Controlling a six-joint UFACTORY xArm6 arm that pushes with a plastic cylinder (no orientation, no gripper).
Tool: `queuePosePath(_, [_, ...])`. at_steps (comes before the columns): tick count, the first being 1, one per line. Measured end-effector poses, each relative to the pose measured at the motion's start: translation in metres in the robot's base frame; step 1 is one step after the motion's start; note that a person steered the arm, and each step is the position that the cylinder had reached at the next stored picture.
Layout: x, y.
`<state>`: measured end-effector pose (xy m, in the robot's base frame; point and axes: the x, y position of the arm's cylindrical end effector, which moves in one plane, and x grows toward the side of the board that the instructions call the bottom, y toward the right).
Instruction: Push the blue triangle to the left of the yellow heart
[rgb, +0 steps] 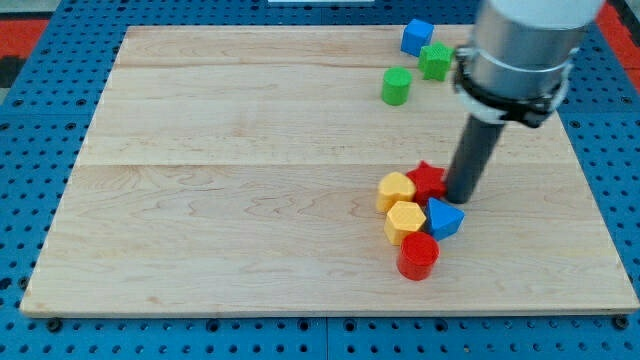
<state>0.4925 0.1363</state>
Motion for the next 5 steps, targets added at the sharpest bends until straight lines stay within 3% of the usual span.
queuePosePath(1, [0.016, 0.031])
queuePosePath(2, [0.06, 0.057])
queuePosePath(3, [0.074, -0.006])
queuePosePath(4, [0.013, 0.005])
queuePosePath(5, [0.015, 0.007])
